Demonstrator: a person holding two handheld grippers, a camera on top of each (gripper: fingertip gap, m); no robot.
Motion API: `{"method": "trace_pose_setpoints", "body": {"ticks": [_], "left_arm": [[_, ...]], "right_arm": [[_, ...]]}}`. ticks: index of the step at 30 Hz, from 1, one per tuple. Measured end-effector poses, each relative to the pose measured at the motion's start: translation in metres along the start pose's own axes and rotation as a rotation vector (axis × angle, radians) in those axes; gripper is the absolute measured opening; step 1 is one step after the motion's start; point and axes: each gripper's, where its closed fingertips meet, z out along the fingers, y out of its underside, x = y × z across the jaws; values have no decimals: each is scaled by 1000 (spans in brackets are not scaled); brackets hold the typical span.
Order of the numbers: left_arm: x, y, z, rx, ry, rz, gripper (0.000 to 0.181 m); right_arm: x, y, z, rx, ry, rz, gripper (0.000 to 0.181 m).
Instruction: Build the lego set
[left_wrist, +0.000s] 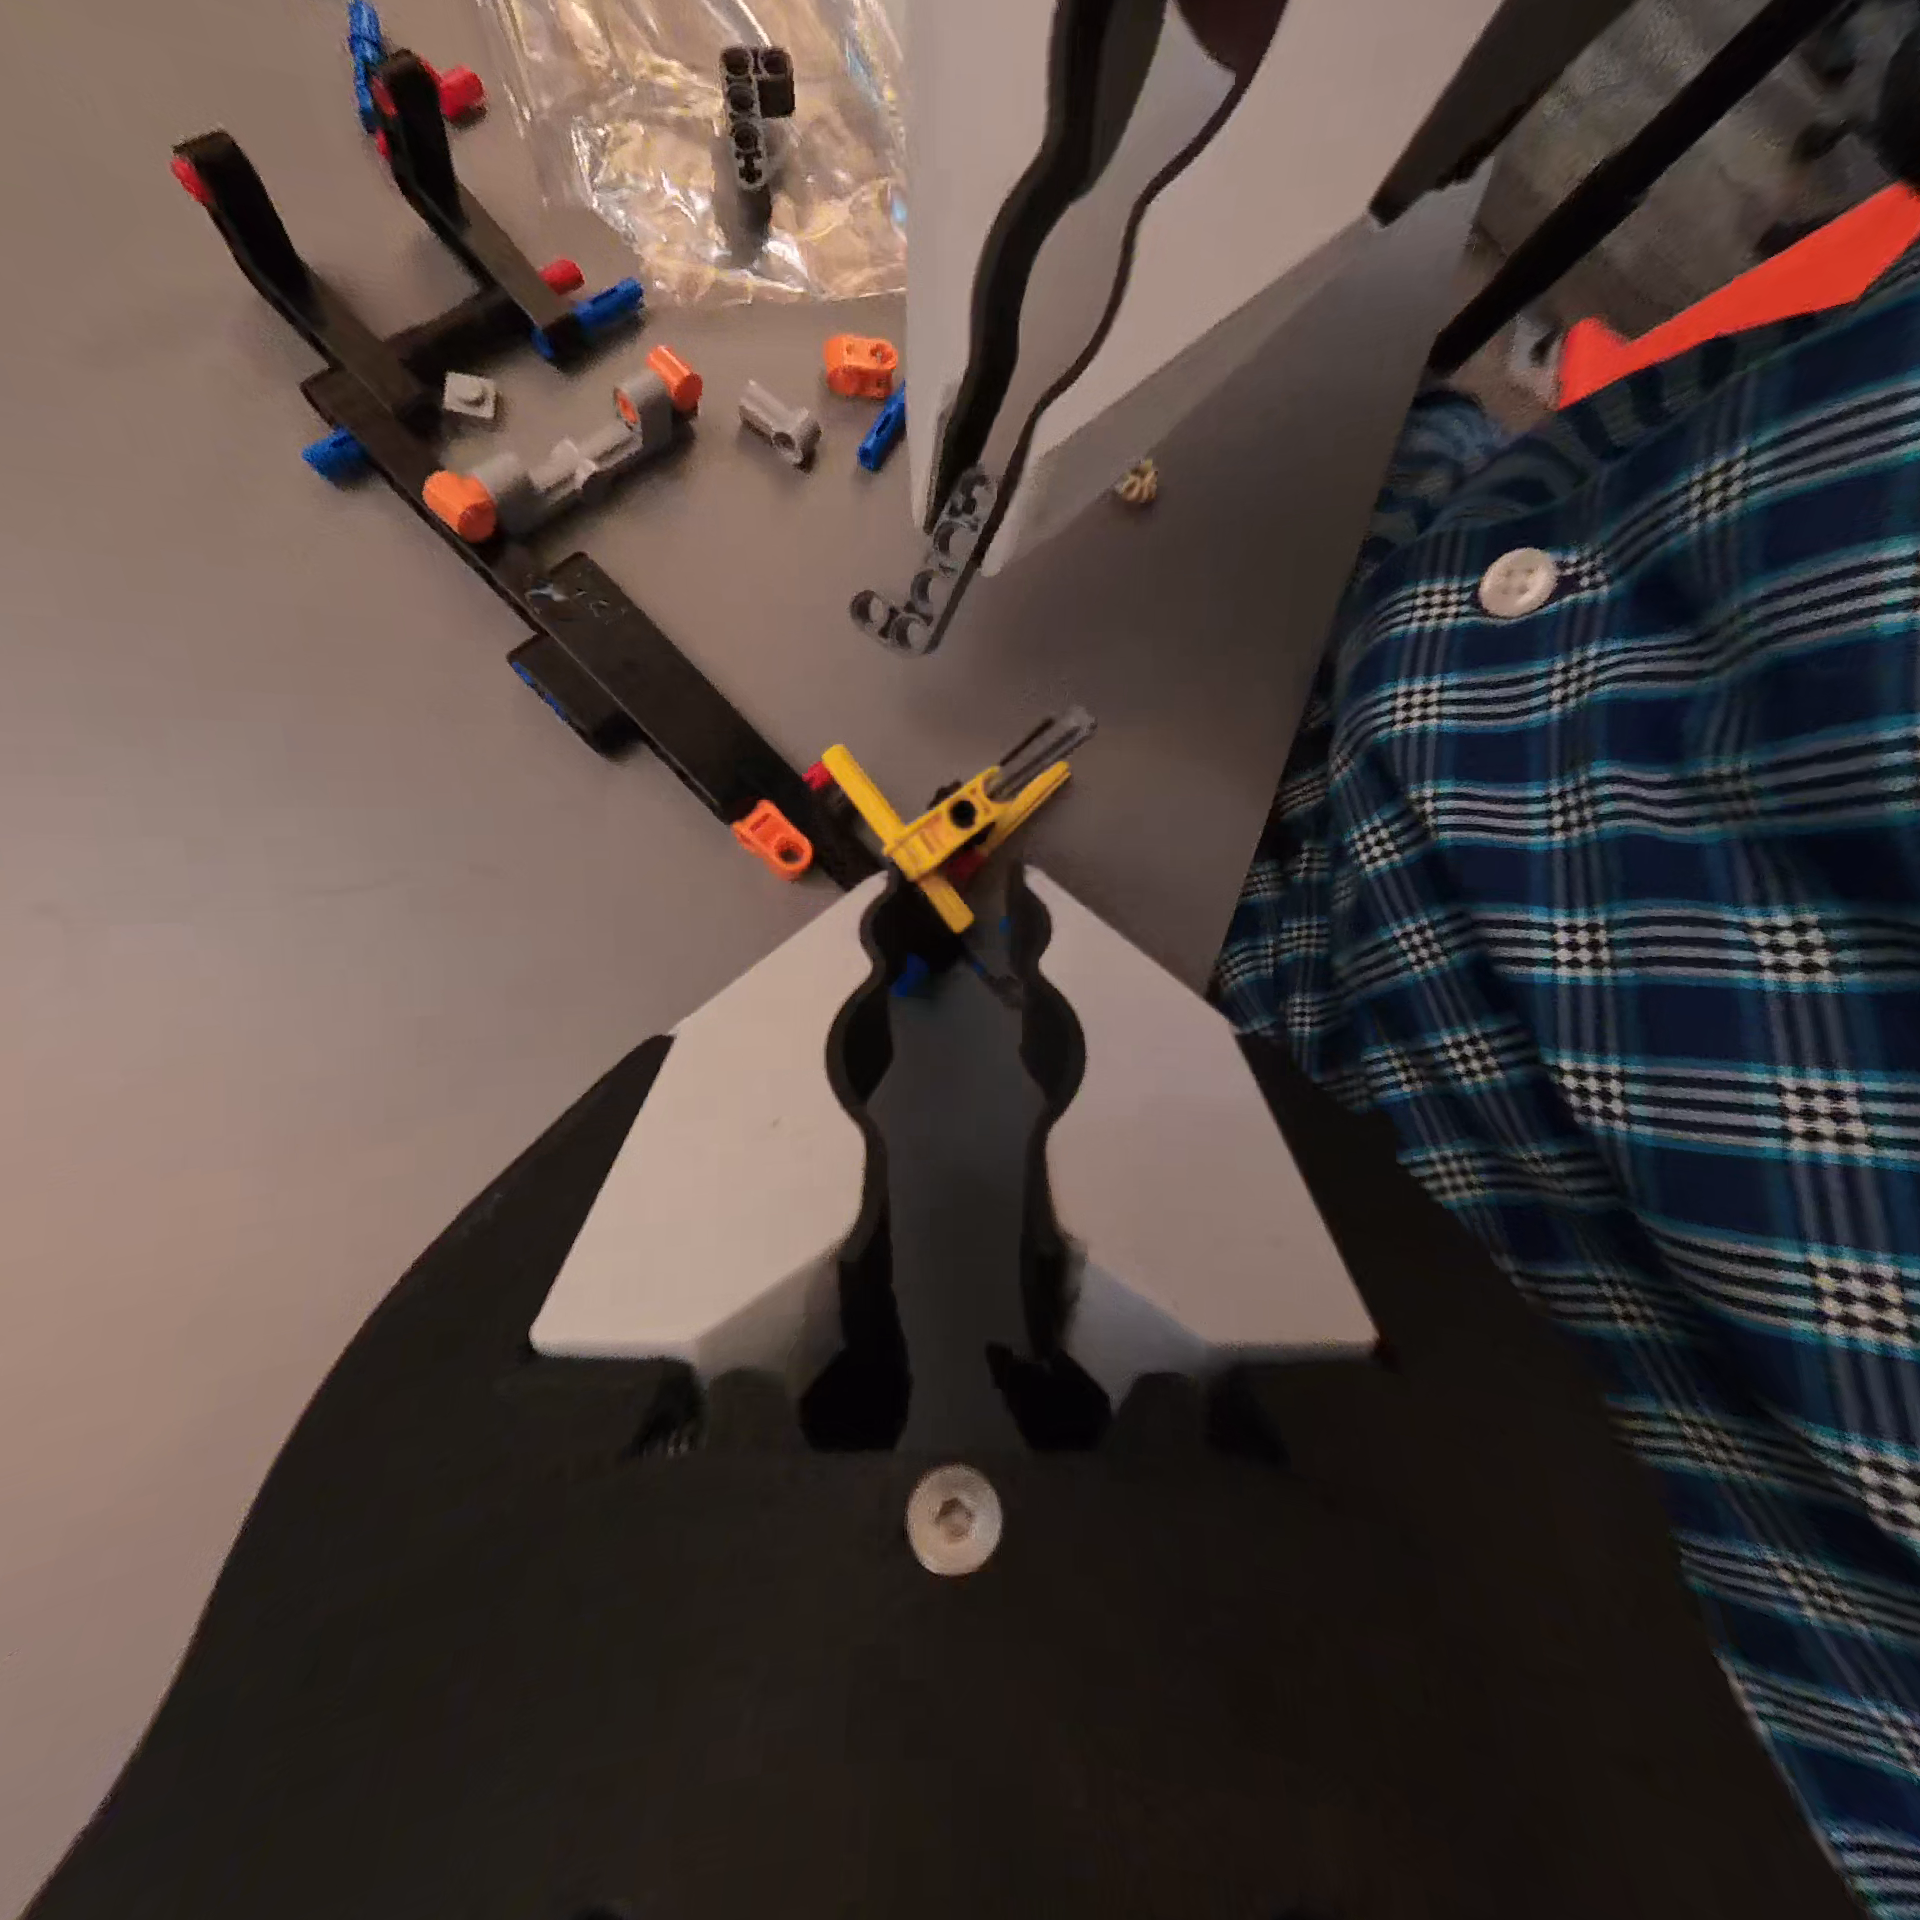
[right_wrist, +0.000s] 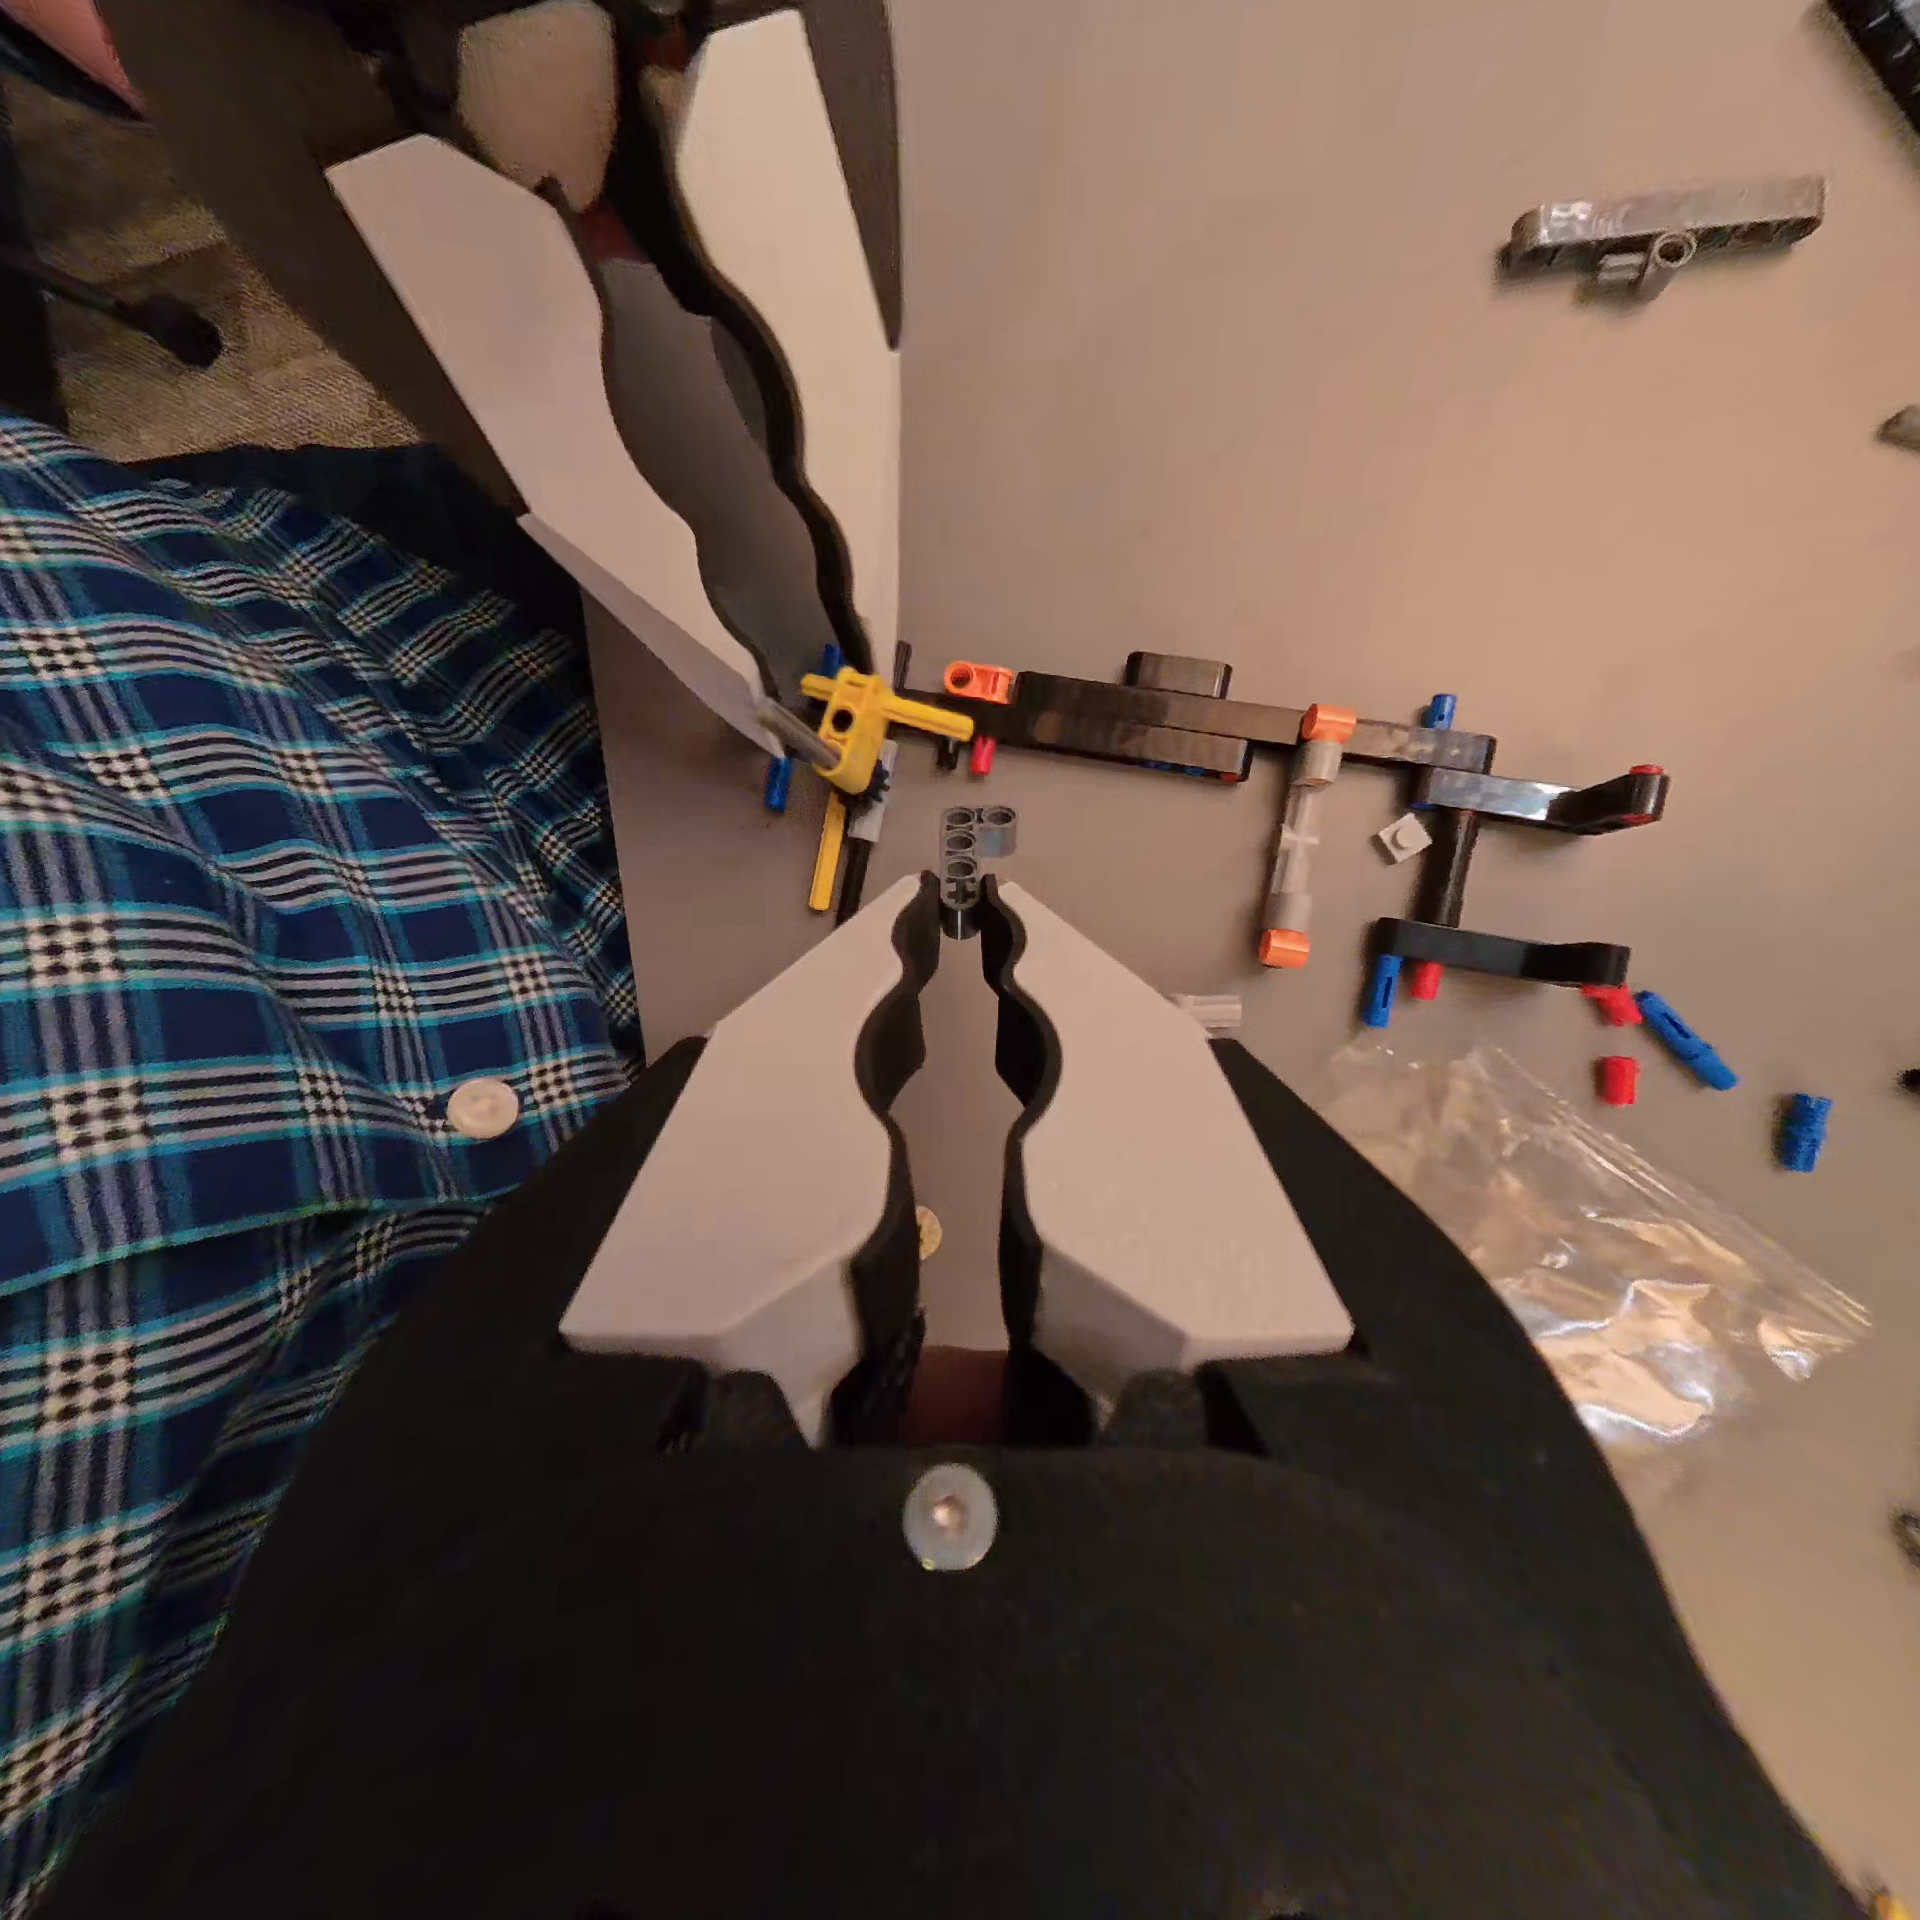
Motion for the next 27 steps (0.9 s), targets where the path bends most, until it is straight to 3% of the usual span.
{"method": "trace_pose_setpoints", "body": {"ticks": [4, 8, 13, 16, 23, 27], "left_arm": [[6, -3, -4, 42, -21, -42, 6], [11, -2, -5, 62, -70, -64, 6], [0, 2, -12, 115, -108, -226, 6], [2, 3, -12, 102, -151, -209, 6], [8, -5, -23, 151, -131, -172, 33], [4, -17, -31, 143, -143, -80, 37]], "right_arm": [[-1, 4, 5, 7, -9, 13, 5], [0, 5, 6, 14, -15, 10, 5], [0, 7, 5, 16, -12, 7, 5], [-3, 9, 7, 7, -22, 15, 5], [-11, 10, 16, -49, -47, 17, 5], [-10, 12, 20, -111, -37, 20, 5]]}}
